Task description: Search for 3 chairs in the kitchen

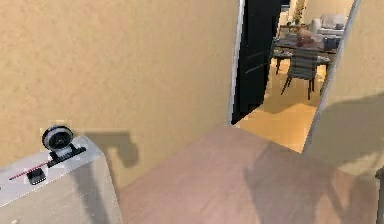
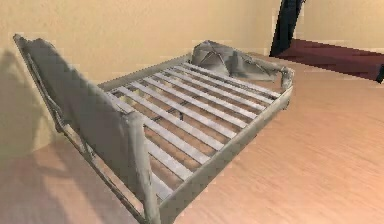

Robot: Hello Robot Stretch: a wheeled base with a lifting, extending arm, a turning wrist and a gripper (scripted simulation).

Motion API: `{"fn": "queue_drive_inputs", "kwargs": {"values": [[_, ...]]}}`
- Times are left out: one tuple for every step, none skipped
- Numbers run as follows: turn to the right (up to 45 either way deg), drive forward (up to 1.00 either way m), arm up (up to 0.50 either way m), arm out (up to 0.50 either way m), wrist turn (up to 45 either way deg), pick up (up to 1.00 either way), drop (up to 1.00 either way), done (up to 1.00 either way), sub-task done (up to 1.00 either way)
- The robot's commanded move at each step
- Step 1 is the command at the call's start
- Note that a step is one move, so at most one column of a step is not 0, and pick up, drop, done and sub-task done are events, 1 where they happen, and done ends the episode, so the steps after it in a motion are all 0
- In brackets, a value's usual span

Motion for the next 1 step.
{"fn": "queue_drive_inputs", "kwargs": {"values": [[0.0, 0.2, 0.0, 0.0, 0.0, 0.0, 0.0, 0.0, 0.0]]}}
